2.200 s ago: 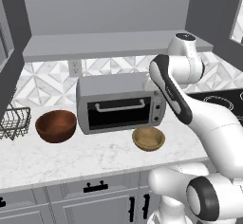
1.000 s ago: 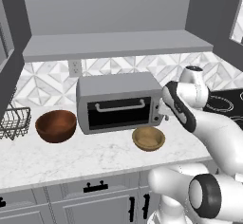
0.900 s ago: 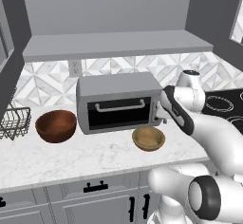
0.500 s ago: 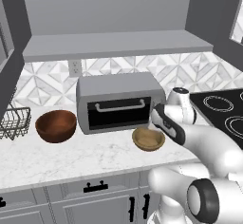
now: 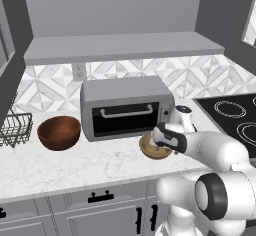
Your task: Pick up the bowls on the counter and stack them on top of one another in the open cabinet. Place the smaller bowl on top of the larger bowl.
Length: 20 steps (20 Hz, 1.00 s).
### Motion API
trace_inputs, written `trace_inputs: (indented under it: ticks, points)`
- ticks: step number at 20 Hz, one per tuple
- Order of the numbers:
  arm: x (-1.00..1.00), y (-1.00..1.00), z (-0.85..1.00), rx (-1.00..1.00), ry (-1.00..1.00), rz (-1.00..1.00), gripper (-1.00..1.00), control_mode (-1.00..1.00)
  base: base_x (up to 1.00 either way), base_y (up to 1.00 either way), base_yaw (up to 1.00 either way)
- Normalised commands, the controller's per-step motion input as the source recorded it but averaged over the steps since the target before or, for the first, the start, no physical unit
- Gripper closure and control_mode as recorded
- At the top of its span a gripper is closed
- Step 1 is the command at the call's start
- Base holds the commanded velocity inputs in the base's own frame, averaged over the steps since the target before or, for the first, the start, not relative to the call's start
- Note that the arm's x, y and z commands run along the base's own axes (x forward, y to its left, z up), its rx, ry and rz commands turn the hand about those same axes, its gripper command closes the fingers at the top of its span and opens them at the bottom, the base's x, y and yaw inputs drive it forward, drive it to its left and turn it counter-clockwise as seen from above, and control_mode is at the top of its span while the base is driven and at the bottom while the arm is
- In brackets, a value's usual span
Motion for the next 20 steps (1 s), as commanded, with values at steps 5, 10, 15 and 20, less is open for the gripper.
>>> trace_inputs:
  ticks: [5, 10, 15, 20]
  points:
    - [0.02, 0.0, -0.04, 0.02, 0.0, 0.0, 1.0, -1.0, 0.0, 0.0, 0.0]
    - [0.0, 0.0, 0.0, 0.0, 0.0, 0.0, 1.0, -1.0, 0.0, 0.0, 0.0]
    - [-0.24, 0.0, 0.05, 0.0, -0.06, 0.0, 1.0, -1.0, 0.0, 0.0, 0.0]
    - [-0.85, 0.52, 0.47, -0.01, -0.18, 0.01, 1.0, -1.0, 0.0, 0.0, 0.0]
